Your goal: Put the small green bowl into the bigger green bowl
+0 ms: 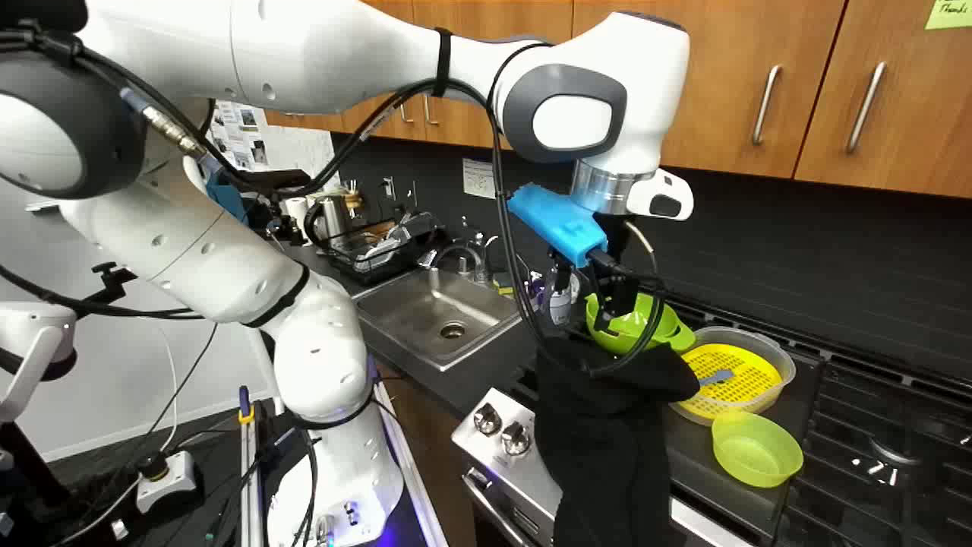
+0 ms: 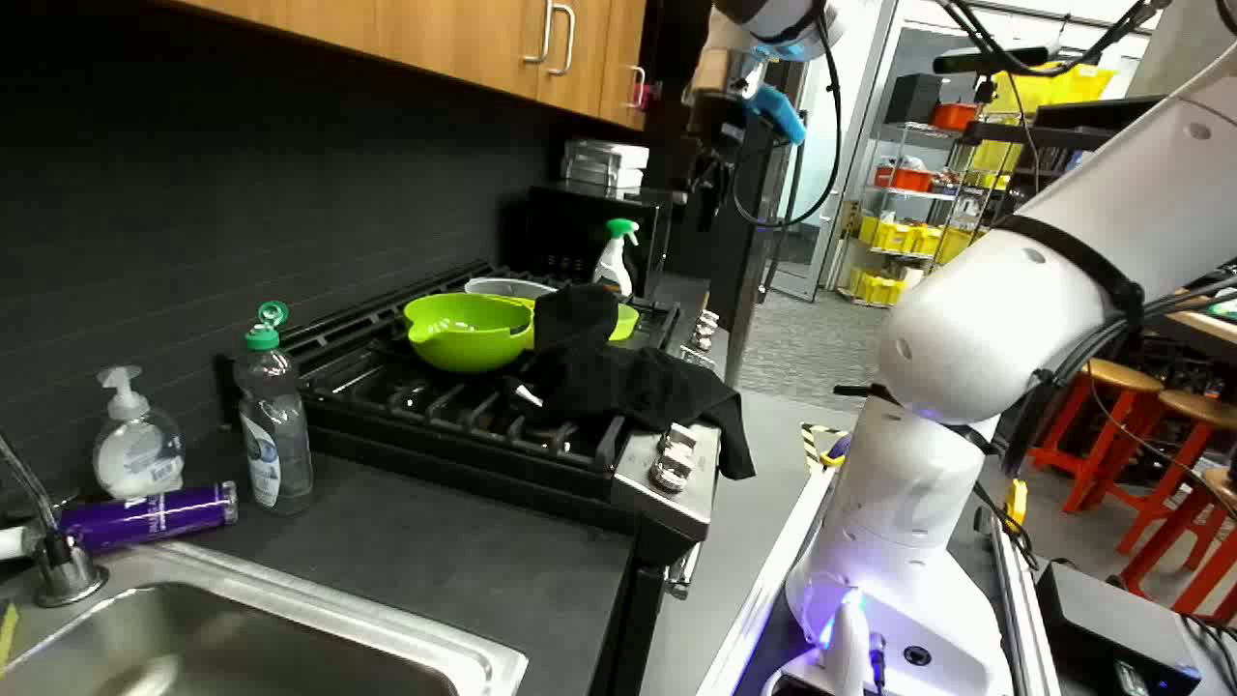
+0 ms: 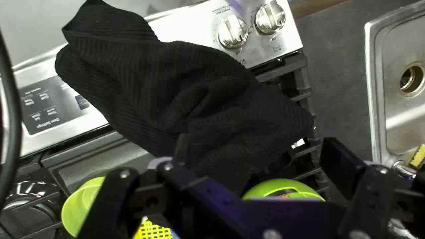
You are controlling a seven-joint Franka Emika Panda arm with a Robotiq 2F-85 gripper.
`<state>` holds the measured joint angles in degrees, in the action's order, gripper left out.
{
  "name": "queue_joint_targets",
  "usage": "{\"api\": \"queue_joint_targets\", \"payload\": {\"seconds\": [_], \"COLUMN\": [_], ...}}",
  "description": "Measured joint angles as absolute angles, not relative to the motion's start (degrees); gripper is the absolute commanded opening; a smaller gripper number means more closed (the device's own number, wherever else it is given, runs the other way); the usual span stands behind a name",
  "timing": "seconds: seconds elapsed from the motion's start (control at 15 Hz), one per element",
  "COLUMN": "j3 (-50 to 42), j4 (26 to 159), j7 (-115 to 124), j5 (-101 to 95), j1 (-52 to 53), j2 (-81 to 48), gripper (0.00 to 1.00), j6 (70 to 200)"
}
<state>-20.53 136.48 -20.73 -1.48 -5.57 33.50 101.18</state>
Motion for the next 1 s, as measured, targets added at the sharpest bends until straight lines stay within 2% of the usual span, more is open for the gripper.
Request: {"api": "queue_joint_targets", "payload": {"seconds": [1.0], "j3": [-20.53], "j4": [136.46], "j7": [-20.73], "j5": [-1.48], "j1": [-5.57], "j2": [33.5], "gripper": [1.0], "j6": [101.22]}}
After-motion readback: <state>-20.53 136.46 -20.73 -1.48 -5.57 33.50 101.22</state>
